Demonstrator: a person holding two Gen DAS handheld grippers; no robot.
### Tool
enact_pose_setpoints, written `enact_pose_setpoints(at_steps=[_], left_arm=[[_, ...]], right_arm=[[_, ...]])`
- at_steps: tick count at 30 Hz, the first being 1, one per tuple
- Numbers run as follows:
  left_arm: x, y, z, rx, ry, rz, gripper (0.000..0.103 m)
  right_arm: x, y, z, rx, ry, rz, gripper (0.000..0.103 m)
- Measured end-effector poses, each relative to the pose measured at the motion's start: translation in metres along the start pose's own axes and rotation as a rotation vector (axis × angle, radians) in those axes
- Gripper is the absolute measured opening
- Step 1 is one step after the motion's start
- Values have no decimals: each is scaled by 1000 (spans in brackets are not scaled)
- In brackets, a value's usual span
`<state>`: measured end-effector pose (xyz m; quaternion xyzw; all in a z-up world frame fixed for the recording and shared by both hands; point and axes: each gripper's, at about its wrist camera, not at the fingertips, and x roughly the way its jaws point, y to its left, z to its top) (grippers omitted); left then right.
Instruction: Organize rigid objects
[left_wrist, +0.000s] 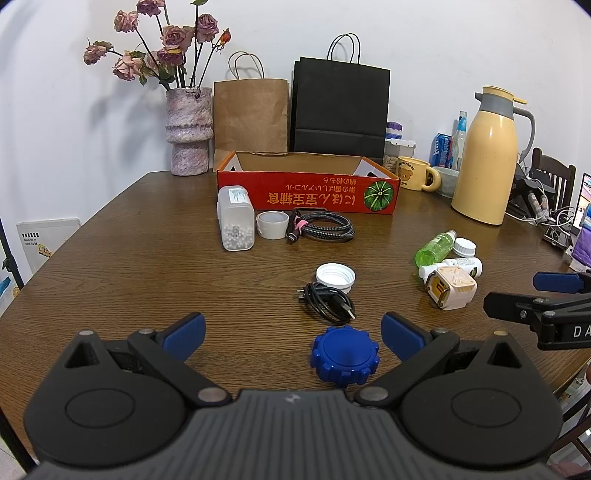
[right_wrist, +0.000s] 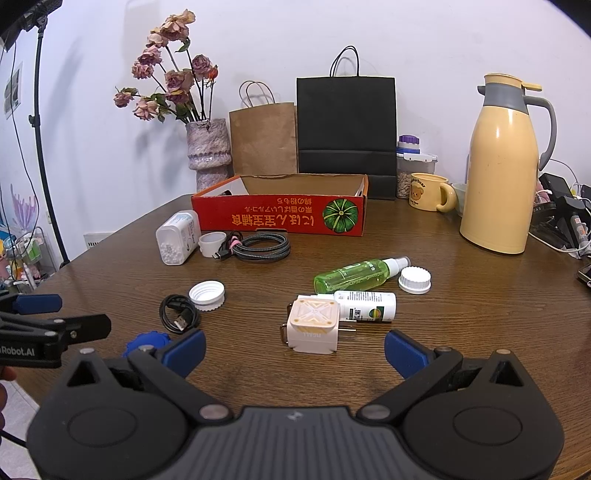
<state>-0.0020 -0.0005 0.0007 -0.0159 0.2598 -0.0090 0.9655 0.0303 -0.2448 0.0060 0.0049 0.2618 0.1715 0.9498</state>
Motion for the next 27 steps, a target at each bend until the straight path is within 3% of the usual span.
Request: enact_pose_setpoints(at_steps=[27], left_arm=[[0, 0, -1, -2, 0, -2, 103]], right_arm=[[0, -2, 1, -2, 0, -2, 103]])
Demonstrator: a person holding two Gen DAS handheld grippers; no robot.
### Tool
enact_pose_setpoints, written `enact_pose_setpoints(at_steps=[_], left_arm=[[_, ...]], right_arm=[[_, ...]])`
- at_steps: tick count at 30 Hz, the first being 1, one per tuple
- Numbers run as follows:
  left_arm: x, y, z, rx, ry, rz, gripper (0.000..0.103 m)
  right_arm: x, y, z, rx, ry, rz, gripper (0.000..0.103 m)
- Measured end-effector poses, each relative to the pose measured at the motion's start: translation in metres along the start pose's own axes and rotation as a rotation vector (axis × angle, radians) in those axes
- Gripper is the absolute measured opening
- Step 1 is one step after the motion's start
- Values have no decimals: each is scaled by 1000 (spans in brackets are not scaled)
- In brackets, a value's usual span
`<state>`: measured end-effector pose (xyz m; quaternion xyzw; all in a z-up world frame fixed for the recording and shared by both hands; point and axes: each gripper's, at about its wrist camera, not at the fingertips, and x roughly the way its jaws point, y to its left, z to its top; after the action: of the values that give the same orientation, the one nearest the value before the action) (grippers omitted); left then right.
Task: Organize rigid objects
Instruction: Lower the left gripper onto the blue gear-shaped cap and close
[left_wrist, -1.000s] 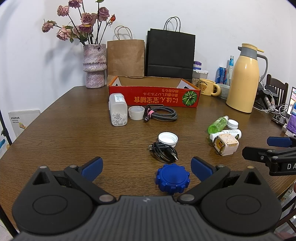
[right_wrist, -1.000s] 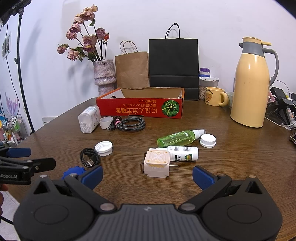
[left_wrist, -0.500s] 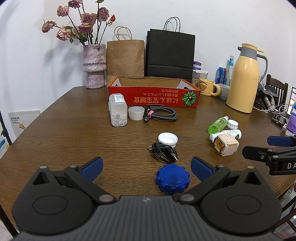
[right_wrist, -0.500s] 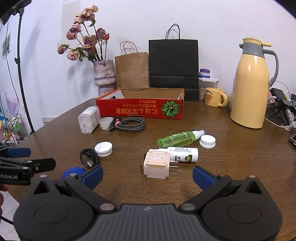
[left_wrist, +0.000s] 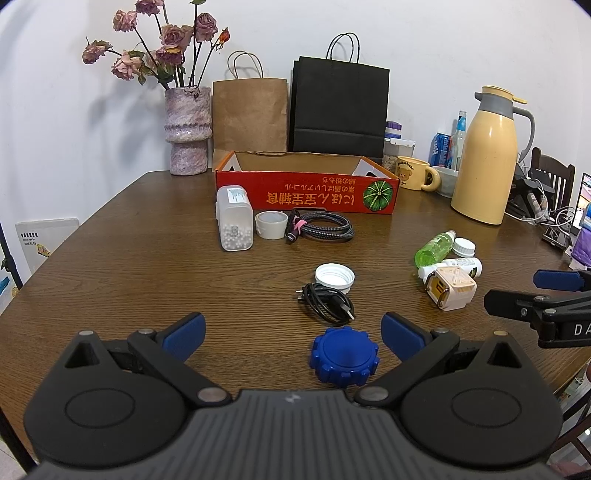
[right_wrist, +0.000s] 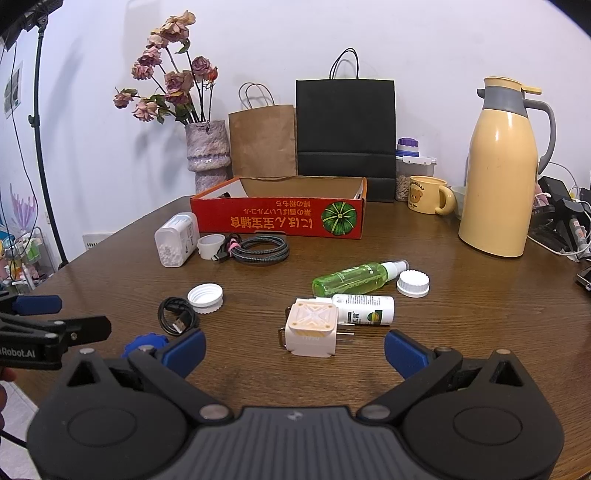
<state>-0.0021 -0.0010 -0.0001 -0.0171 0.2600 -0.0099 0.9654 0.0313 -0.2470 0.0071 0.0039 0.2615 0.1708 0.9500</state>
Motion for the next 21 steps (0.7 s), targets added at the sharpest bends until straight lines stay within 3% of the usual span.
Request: enact_pose_setpoints(at_steps=[21], left_arm=[[9, -3, -3, 9, 30, -16, 103]], right_arm=[[0, 0, 3, -9, -2, -9, 103]])
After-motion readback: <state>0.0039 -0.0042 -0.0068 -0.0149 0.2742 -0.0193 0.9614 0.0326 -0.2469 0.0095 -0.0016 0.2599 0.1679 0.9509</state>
